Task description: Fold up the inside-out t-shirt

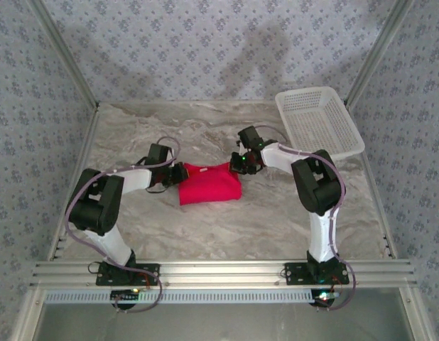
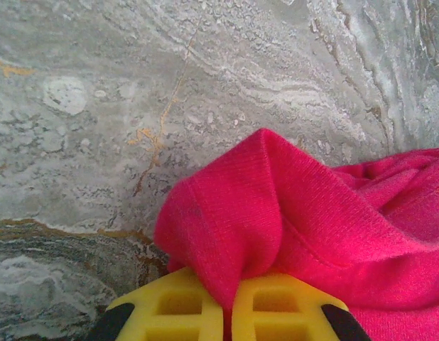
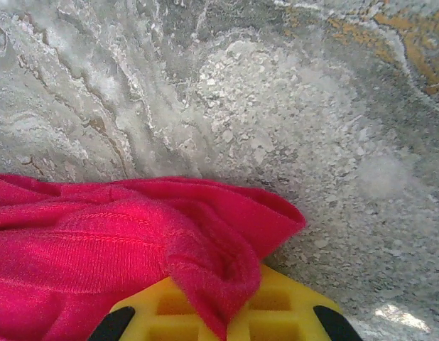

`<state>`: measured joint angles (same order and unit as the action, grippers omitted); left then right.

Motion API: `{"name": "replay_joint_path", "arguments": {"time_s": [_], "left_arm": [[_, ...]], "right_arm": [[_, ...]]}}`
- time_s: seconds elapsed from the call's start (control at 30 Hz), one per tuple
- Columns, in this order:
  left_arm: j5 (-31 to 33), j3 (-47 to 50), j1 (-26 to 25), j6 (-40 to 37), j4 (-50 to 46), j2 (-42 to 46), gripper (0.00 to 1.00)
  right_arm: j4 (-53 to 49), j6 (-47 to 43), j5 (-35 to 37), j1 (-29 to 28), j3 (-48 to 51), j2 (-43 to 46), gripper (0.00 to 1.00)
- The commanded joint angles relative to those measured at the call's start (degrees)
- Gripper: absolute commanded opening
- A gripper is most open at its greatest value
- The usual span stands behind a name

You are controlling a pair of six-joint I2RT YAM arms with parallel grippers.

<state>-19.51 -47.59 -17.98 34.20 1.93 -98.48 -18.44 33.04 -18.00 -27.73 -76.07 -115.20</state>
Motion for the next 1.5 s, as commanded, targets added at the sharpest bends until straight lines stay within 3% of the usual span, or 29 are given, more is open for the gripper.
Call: {"name": "replay_joint_path", "arguments": {"time_s": [0.0, 0.1, 0.2, 0.27, 0.33, 0.47, 0.53, 0.67, 0.77, 0.87, 1.0, 1.2, 1.33, 1.47], "left_arm": [[1.64, -2.12, 0.49, -2.31, -2.72, 1.7, 0.0], [2.82, -4.89, 0.49, -3.66, -7.18, 3.73, 0.04], [4.36, -8.14, 0.49, -4.22, -13.44, 5.74, 0.36], [6.32, -10.55, 0.49, -4.35, -18.62, 8.0, 0.5], [9.7, -13.31, 0.19, -4.36, -24.32, 10.58, 0.55], [17.25, -17.67, -0.86, -0.98, -32.57, 15.48, 0.57], [16.98, -17.4, -1.64, 2.75, -32.47, 17.32, 0.55], [7.97, -9.68, -4.06, 15.42, -19.1, 19.56, 0.53], [6.27, -3.92, -6.85, 22.51, -9.15, 18.13, 0.52], [5.45, -0.54, -8.77, 24.59, -5.42, 14.86, 0.51], [8.58, 3.8, -10.59, 20.12, -9.37, 12.78, 0.5], [16.47, 5.57, -10.66, 9.35, -19.95, 11.94, 0.51], [17.22, 0.93, -10.62, 6.25, -23.75, 10.87, 0.51], [22.97, -7.95, -11.01, 3.44, -32.89, 14.24, 0.51]], "right_arm": [[-4.78, 0.36, 0.32, 0.31, -2.04, 1.67, 0.05], [-9.22, 0.34, 0.96, 0.37, -4.54, 4.5, 0.31], [-12.71, 1.16, 1.25, 0.19, -5.83, 7.68, 0.48], [-15.0, 2.49, 2.38, 0.11, -5.8, 10.42, 0.51], [-15.73, 4.9, 3.69, -0.18, -5.36, 13.43, 0.51], [-14.54, 11.97, 3.71, -1.45, -3.01, 18.35, 0.43], [-10.38, 17.34, 1.34, -2.43, -0.88, 19.31, 0.38], [-1.89, 27.31, -1.36, -5.39, 2.61, 18.25, 0.3], [0.7, 31.73, -1.05, -7.23, 3.98, 15.26, 0.27], [3.47, 34.9, -1.03, -8.2, 9.23, 11.86, 0.26], [5.28, 35.78, -1.87, -8.67, 17.45, 8.21, 0.21], [7.89, 35.96, 0.42, -10.19, 27.58, 9.68, 0.21], [0.54, 30.31, 4.59, -11.46, 22.67, 13.15, 0.23], [-9.44, 24.23, 9.5, -12.26, 15.17, 18.67, 0.29]]}}
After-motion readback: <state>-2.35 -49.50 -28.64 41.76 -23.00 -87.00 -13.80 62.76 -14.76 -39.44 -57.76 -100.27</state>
